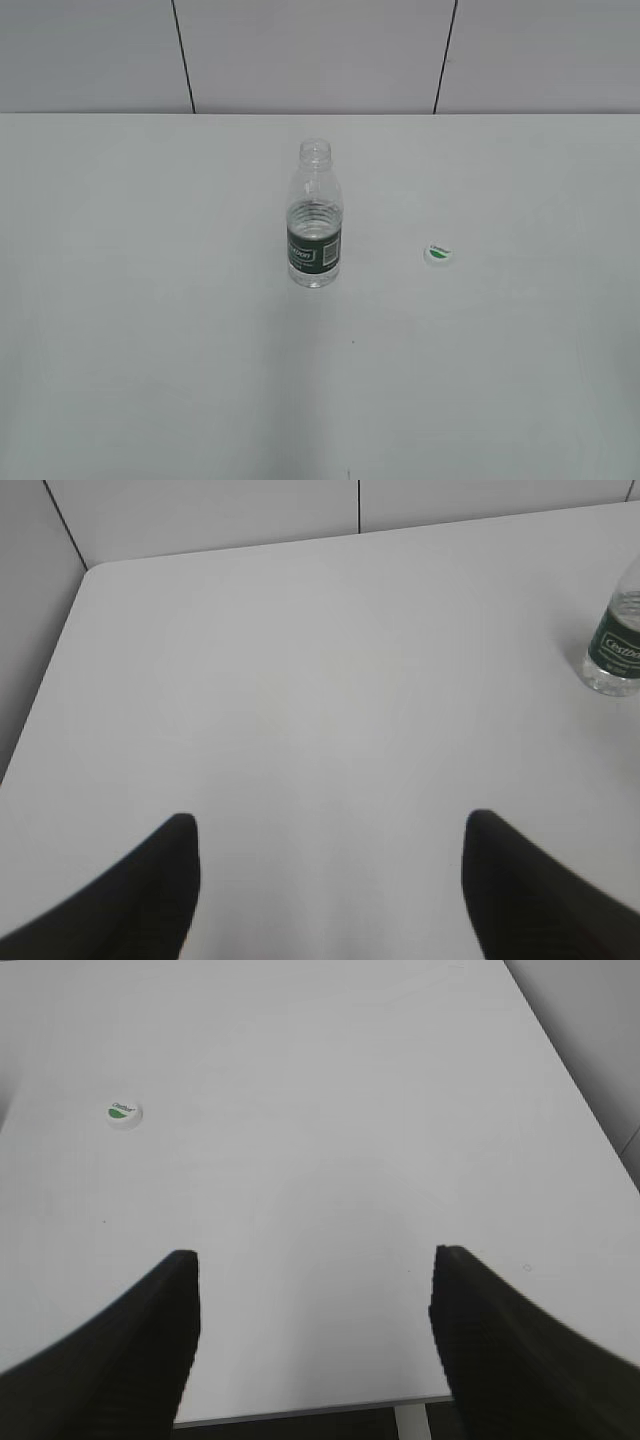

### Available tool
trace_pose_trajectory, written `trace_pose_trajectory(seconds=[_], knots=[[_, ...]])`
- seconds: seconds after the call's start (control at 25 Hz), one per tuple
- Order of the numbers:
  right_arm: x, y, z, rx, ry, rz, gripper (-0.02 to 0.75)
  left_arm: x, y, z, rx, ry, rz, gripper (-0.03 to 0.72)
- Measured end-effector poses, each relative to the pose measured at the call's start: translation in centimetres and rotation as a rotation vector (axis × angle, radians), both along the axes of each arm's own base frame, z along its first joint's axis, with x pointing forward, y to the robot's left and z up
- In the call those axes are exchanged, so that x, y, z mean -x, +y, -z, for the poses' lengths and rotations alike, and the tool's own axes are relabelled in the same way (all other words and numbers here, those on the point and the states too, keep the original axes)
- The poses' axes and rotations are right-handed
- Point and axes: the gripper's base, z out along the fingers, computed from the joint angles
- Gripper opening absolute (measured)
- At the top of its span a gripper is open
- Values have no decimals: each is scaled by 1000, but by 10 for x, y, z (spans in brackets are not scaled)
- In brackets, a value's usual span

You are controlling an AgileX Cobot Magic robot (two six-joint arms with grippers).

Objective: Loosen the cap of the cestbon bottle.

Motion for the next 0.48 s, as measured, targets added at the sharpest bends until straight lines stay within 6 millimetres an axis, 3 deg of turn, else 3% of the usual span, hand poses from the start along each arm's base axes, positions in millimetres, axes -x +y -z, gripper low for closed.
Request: trace_pose_trajectory(seconds=[0.48], knots=[[0, 0, 0, 0, 0, 43, 551, 0, 0, 0, 10, 0, -5, 489]])
